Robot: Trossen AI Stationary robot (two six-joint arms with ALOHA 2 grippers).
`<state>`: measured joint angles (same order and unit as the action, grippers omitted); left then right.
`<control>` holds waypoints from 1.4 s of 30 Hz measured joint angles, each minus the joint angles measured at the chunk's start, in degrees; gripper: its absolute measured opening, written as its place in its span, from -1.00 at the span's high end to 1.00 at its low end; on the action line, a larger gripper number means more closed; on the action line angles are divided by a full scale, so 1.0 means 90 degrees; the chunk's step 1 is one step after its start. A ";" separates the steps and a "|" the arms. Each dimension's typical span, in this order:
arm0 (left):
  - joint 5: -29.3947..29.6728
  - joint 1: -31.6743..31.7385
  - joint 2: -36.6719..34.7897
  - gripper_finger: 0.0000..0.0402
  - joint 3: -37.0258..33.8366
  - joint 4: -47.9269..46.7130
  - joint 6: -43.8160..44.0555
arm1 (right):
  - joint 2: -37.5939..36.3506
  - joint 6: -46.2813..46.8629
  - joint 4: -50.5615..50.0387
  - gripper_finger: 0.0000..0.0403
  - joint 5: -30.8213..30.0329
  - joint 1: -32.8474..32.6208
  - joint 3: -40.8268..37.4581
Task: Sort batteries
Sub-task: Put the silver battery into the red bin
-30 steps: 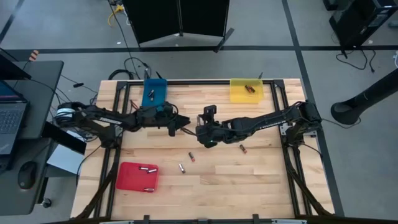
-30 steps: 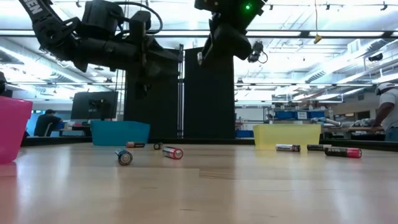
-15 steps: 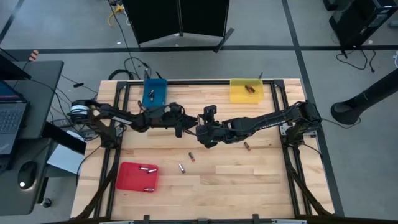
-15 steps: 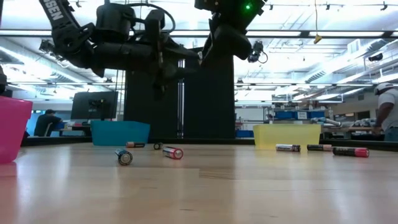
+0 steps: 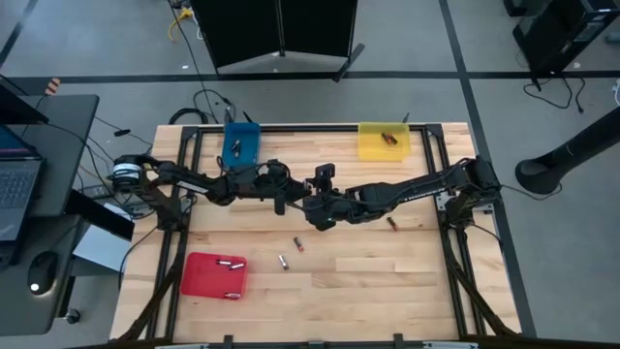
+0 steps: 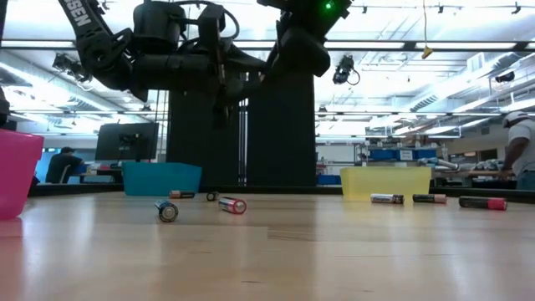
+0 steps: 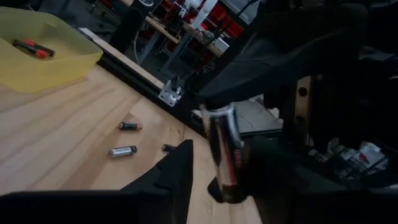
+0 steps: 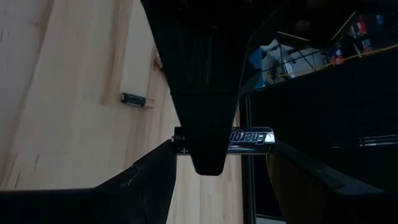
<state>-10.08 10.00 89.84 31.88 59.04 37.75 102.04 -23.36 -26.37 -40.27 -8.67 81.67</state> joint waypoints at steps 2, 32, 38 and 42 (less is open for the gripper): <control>0.0012 0.0000 0.0078 0.43 0.0002 0.0107 -0.0038 | 0.0002 -0.0024 -0.0007 -0.17 0.0000 0.0002 -0.0002; -0.0001 0.0002 -0.1937 0.73 -0.0007 -0.2249 -0.2605 | -0.0002 0.1482 0.0195 0.40 -0.0433 -0.0318 -0.0632; 0.0183 -0.0066 -0.2917 0.73 -0.0007 -0.3702 -0.3004 | -0.0002 0.1634 0.1507 0.93 0.0201 -0.0122 -0.1451; 0.0447 -0.0290 -0.3520 0.73 -0.0007 -0.4722 -0.3173 | -0.0002 0.1727 0.2464 0.90 0.0280 -0.0097 -0.1922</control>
<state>-6.06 7.39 58.16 31.81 16.55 9.19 102.02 -7.81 -4.20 -37.75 -9.54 64.37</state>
